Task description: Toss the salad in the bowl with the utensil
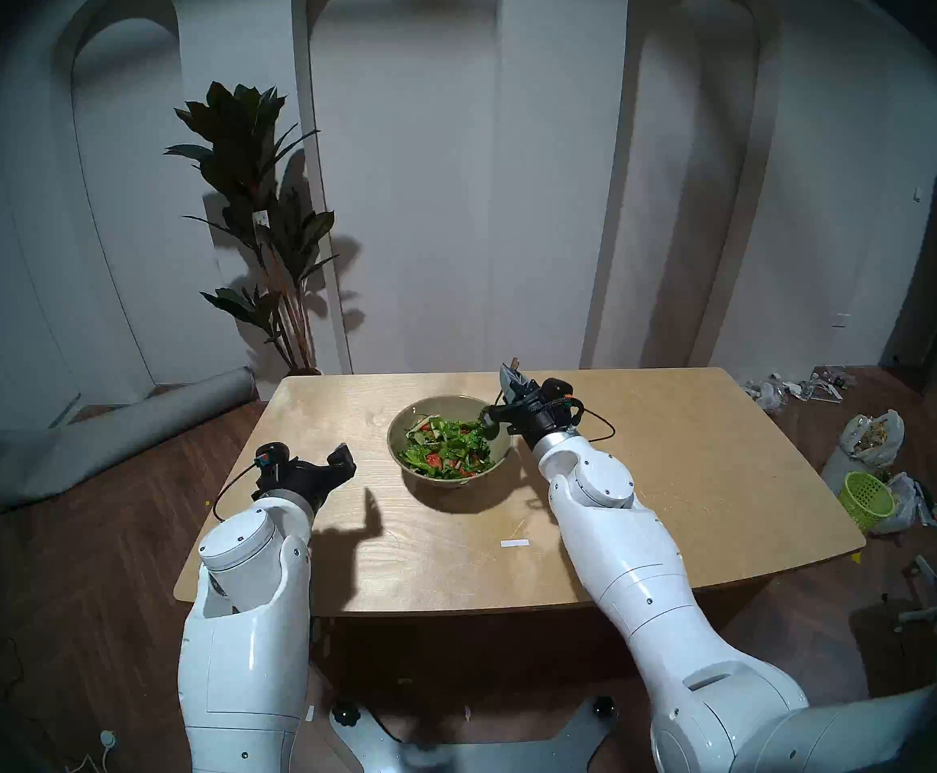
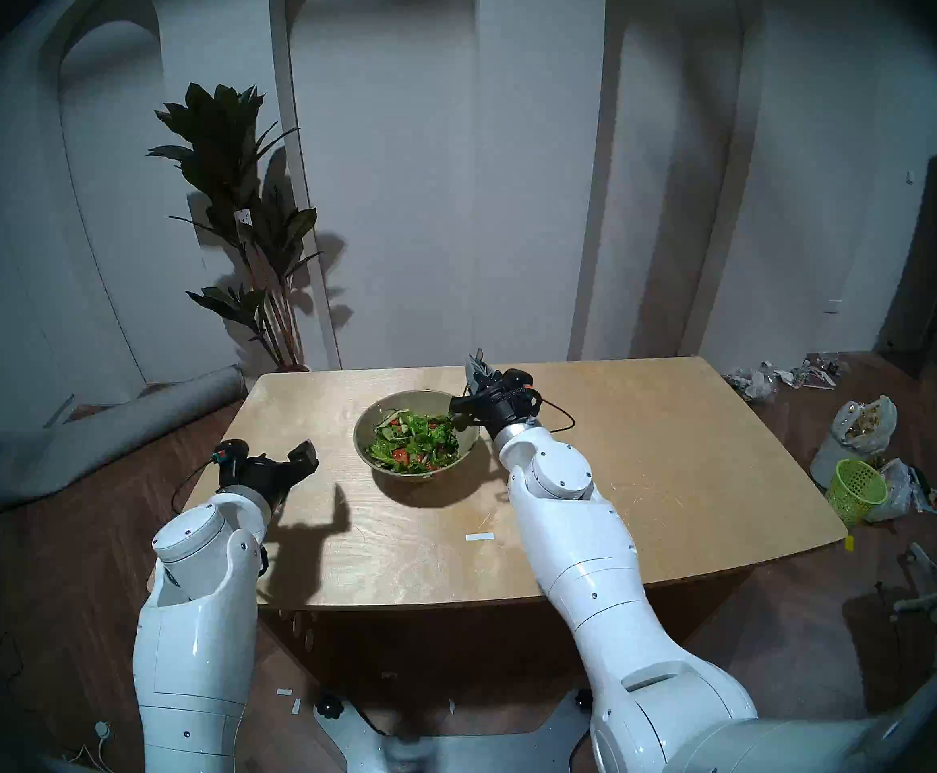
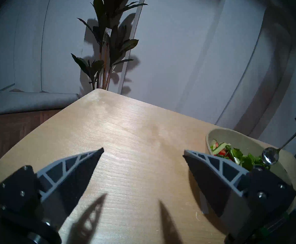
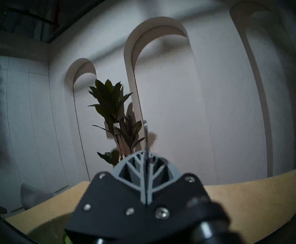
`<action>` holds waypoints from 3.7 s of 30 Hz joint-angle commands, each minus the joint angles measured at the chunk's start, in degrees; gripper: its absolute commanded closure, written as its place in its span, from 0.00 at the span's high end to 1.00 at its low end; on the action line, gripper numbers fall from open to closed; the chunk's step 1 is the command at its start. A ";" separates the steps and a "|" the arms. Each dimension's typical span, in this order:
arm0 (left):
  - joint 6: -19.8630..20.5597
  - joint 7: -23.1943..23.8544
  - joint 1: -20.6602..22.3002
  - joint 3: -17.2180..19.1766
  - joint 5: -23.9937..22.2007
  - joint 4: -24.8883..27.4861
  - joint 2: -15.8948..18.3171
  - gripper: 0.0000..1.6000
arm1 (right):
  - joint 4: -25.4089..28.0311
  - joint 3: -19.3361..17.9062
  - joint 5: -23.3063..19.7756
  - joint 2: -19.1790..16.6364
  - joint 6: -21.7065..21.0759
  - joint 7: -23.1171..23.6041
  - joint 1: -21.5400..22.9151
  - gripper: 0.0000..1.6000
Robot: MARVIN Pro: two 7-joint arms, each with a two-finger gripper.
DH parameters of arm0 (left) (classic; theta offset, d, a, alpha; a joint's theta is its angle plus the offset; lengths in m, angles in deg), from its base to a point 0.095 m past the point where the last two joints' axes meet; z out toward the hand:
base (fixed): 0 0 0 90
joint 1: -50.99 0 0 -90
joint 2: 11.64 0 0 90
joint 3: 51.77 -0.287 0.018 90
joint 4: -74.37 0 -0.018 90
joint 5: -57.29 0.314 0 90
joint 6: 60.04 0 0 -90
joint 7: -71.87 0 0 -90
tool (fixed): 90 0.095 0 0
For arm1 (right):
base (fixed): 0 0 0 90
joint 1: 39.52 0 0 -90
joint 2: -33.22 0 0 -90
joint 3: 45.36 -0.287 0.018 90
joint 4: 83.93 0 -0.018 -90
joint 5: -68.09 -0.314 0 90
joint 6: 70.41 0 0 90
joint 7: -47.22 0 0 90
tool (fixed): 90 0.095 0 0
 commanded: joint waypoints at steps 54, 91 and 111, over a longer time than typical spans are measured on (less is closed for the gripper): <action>8.31 -2.73 2.67 14.42 -13.02 5.25 -1.54 1.00 | -1.88 -0.02 -12.30 5.48 -24.82 5.13 5.06 0.00; 7.96 -2.85 4.46 13.22 -12.61 1.39 -0.63 1.00 | -15.73 1.49 -5.17 2.11 -16.51 9.35 13.22 0.00; 7.92 -2.85 4.35 14.07 -13.37 1.88 -1.21 1.00 | -11.00 -0.92 -11.79 4.72 -25.24 12.53 9.58 0.00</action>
